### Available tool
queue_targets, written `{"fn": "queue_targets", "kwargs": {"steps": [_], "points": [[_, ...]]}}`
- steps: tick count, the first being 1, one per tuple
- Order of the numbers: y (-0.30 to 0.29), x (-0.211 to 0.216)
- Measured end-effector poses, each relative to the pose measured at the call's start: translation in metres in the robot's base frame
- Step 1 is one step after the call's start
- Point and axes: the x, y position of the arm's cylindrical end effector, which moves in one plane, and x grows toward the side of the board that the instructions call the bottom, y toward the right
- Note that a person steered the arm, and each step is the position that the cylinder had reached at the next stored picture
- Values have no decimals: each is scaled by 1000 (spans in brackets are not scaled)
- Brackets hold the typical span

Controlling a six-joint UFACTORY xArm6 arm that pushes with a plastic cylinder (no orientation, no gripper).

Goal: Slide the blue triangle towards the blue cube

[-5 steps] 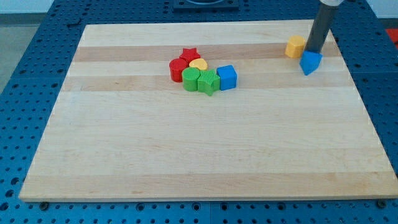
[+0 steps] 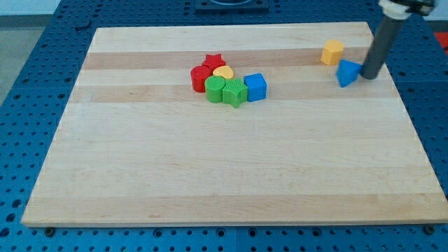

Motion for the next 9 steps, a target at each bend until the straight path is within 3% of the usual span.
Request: {"fn": "queue_targets", "kwargs": {"steps": [2,9], "points": [[-88,0],[-134,-10]]}}
